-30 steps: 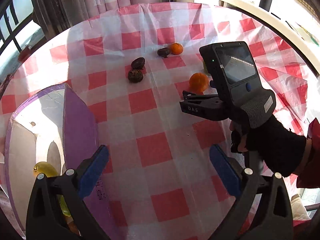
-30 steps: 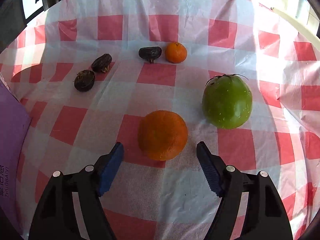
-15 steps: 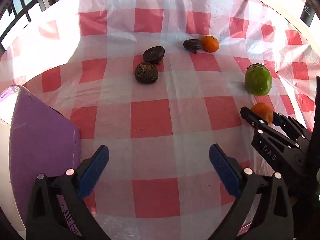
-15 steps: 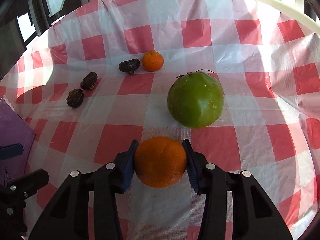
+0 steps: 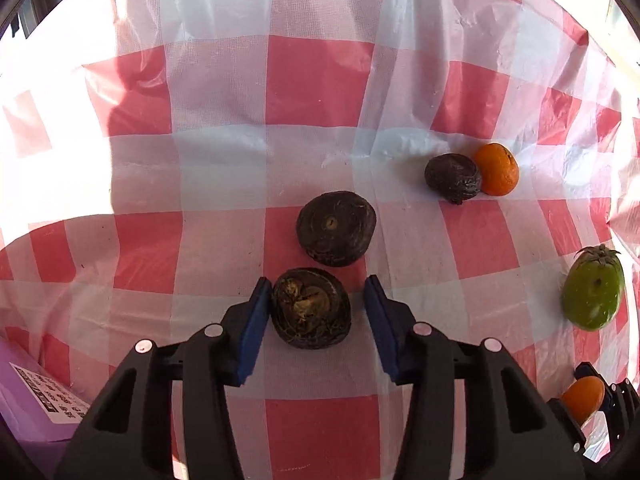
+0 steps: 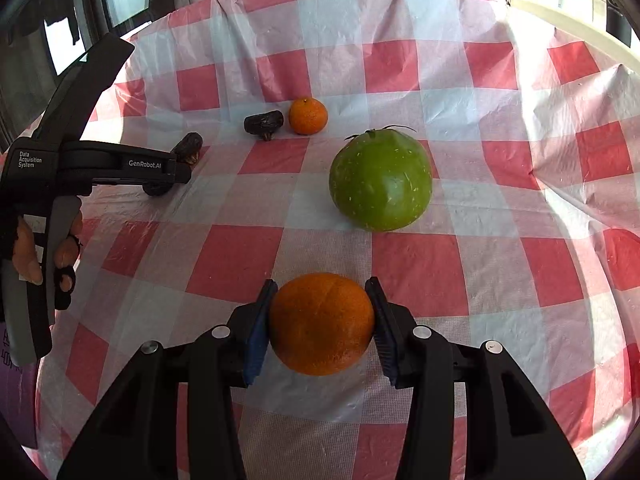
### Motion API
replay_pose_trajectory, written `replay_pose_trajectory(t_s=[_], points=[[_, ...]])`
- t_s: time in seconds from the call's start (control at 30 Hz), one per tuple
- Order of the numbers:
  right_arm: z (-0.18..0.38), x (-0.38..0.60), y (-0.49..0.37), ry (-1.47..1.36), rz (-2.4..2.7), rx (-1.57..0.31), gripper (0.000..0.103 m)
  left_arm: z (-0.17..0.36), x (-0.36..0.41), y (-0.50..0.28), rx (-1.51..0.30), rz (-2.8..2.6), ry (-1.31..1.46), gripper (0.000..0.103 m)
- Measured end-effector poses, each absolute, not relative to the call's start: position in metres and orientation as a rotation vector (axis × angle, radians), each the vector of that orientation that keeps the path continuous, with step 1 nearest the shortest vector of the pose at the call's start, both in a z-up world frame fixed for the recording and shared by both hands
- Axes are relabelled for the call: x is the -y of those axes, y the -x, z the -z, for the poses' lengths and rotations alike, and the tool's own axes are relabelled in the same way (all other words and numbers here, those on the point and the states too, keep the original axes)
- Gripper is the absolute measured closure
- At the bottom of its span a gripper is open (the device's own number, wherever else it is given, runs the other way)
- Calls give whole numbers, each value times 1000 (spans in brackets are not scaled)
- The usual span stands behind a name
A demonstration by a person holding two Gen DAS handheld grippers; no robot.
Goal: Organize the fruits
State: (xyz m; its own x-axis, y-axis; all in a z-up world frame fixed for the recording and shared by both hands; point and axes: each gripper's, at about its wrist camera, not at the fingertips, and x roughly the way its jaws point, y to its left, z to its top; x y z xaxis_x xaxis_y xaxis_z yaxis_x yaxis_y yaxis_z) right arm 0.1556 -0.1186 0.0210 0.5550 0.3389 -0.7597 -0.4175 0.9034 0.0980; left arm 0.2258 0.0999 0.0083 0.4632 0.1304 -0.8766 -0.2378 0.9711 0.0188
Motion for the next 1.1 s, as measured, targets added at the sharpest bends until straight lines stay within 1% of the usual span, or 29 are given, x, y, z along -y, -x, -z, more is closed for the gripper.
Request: replay_pose_trajectory(t_s=[0.3, 0.67, 0.83, 1.1], points=[[-21, 117, -153, 112, -442, -876, 57, -7, -83, -185, -1054, -213, 169, 65], [-23, 114, -145, 149, -403, -892, 58, -11, -23, -99, -1136, -71, 159, 65], [-30, 129, -108, 107, -347, -959, 59, -25, -8, -68, -1155, 6, 128, 65], [-19, 146, -28, 90, -296, -1055, 59, -48, -18, -34, -1135, 105, 80, 65]])
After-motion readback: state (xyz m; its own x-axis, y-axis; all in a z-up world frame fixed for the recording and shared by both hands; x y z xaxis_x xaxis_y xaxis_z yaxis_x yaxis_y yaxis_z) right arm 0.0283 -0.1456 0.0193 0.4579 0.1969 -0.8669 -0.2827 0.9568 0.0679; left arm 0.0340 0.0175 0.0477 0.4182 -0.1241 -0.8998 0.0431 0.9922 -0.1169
